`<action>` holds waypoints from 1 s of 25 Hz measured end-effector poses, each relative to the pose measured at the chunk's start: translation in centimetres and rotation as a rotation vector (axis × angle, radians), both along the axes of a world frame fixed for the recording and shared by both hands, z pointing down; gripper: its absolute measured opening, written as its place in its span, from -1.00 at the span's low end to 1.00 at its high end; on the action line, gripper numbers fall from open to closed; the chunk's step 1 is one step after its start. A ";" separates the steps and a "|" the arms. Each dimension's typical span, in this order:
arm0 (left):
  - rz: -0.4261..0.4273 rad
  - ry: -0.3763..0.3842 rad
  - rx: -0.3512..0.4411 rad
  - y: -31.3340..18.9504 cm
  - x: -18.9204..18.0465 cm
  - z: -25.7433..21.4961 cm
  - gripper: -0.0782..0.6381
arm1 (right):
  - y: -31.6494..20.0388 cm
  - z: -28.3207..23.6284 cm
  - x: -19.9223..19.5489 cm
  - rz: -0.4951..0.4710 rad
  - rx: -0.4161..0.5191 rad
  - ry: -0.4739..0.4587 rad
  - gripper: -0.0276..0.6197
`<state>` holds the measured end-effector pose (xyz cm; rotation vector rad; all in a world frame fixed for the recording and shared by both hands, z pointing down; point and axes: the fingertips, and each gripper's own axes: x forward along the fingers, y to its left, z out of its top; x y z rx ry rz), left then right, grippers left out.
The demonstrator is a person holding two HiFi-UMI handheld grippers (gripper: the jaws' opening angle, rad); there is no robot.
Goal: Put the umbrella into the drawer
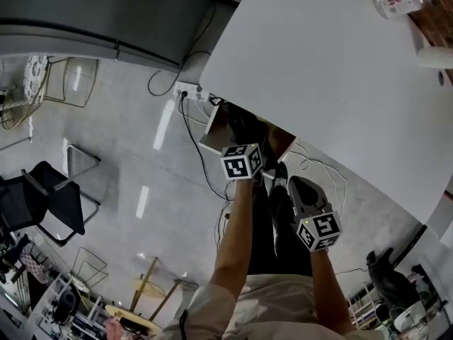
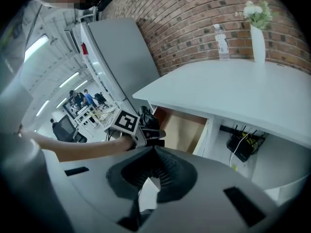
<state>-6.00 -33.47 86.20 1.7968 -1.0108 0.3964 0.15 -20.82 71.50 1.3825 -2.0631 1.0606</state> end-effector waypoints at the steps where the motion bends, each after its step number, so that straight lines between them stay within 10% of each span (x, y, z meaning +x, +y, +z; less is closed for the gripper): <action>1: -0.014 0.013 0.000 -0.6 0.1 0.1 -0.13 | 0.1 0.2 0.2 0.004 -0.003 0.002 -0.70; 25: 0.025 -0.058 -0.172 -0.2 4.1 10.0 -0.13 | 3.3 1.7 3.2 -0.065 -0.040 0.030 -0.70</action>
